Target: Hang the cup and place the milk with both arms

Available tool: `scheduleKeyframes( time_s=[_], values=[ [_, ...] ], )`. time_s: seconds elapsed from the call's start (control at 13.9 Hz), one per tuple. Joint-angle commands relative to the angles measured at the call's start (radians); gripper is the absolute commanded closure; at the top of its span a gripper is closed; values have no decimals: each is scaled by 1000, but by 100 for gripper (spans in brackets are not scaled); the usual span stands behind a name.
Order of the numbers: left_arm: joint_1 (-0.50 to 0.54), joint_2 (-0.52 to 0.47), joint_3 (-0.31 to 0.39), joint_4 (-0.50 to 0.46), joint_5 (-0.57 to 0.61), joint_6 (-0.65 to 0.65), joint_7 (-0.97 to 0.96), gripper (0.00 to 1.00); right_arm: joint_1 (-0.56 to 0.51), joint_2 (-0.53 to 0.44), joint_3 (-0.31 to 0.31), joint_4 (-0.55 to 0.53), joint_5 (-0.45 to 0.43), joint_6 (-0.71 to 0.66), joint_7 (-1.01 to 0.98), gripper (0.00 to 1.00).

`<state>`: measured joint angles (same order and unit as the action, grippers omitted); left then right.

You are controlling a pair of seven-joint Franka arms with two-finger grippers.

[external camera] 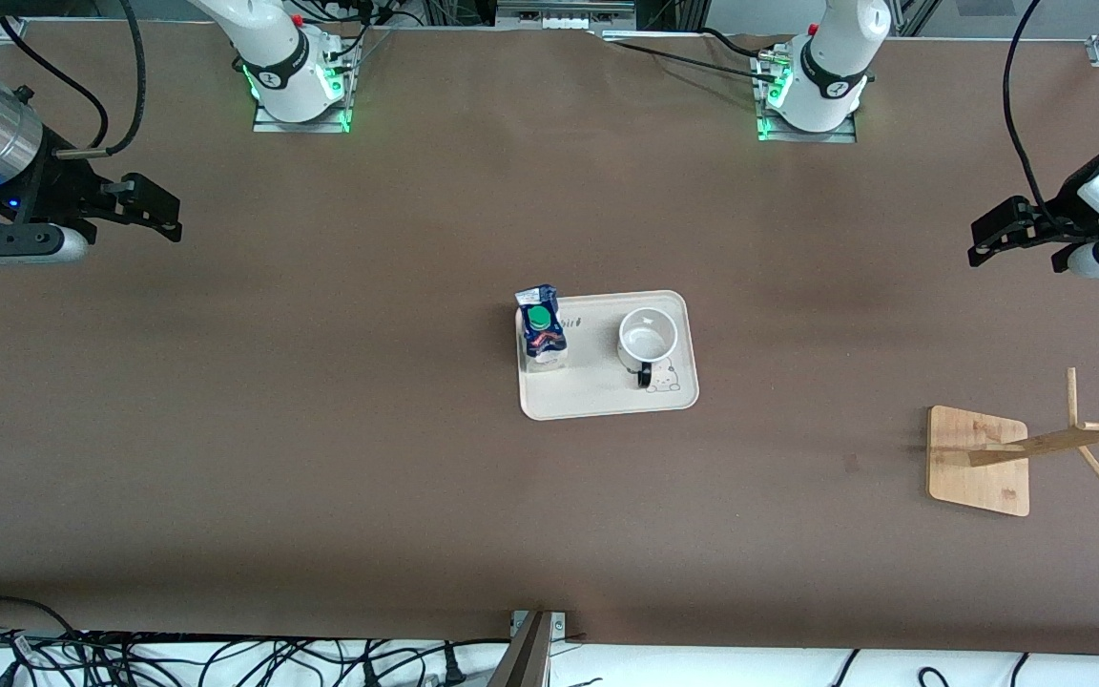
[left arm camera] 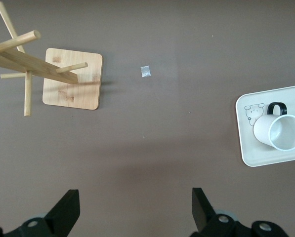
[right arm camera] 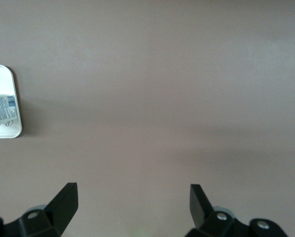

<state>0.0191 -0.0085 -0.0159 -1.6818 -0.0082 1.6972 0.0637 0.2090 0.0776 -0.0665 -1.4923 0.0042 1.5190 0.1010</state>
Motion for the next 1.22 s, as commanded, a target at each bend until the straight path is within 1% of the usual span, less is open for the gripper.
scheduleKeyframes(
  time_s=[0.0, 0.22, 0.93, 1.01, 1.15],
  values=[
    [-11, -5, -1, 13, 19, -11, 8, 0, -2, -10, -1, 1, 7, 0, 9, 0],
    [-83, -5, 43, 22, 20, -25, 1, 0, -3, -5, -3, 3, 8, -2, -7, 0],
    [-88, -7, 47, 34, 24, -31, 1, 0, 6, -2, 8, -11, 16, 4, 11, 0],
    [-88, -7, 47, 34, 24, -31, -1, 0, 10, 1, 11, -16, 31, 13, 11, 0],
    [-87, -7, 47, 34, 24, -36, -1, 0, 42, 30, 11, -16, 94, 33, 11, 0]
  ],
)
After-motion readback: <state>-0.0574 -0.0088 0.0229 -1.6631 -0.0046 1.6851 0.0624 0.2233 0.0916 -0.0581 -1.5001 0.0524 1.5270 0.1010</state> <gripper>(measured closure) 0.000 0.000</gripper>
